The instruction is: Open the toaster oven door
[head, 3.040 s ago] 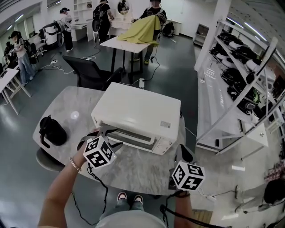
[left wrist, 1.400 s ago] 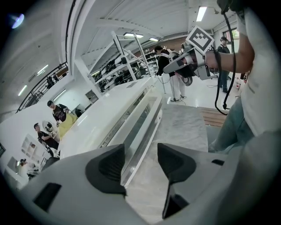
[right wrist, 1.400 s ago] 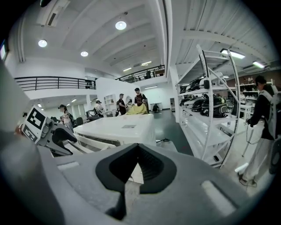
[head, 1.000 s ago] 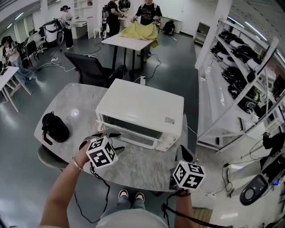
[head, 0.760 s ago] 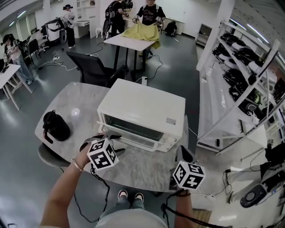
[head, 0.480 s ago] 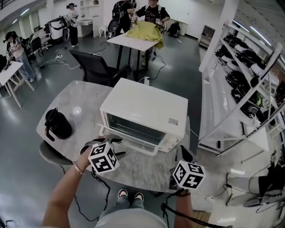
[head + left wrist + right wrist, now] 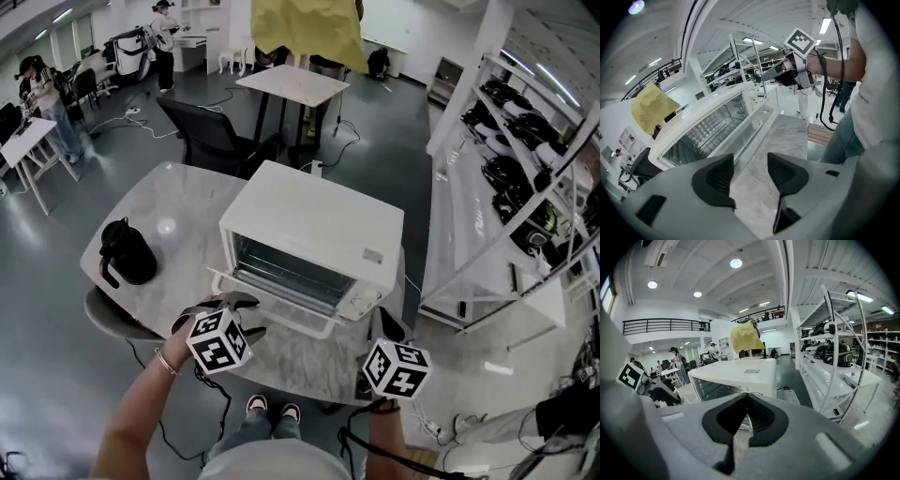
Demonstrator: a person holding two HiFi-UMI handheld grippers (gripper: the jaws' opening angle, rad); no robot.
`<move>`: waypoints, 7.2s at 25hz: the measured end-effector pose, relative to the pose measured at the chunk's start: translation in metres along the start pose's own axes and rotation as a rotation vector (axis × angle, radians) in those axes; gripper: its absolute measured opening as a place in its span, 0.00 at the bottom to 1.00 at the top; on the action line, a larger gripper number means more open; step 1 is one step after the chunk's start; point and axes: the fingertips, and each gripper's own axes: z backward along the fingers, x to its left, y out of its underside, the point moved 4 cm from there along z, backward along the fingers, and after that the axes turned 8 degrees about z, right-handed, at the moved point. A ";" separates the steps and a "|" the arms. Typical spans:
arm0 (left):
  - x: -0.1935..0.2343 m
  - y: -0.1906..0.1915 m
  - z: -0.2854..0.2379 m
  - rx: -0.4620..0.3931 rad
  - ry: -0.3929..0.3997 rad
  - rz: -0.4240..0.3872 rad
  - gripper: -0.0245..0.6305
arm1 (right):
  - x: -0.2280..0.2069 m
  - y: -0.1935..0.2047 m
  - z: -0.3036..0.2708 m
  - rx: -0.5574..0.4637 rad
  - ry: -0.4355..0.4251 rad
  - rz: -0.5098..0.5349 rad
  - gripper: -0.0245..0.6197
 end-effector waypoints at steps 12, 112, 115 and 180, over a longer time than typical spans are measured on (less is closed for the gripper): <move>-0.016 0.021 0.000 -0.031 0.004 0.102 0.38 | 0.011 0.003 -0.006 0.023 -0.030 0.026 0.05; -0.071 0.135 -0.070 -0.191 -0.005 0.812 0.37 | 0.046 0.077 -0.046 0.275 -0.139 0.138 0.05; -0.070 0.136 -0.071 -0.192 -0.013 0.820 0.37 | 0.046 0.078 -0.047 0.280 -0.141 0.141 0.05; 0.051 0.023 0.096 -0.594 -0.498 0.936 0.09 | 0.047 -0.025 -0.039 0.006 -0.232 0.129 0.05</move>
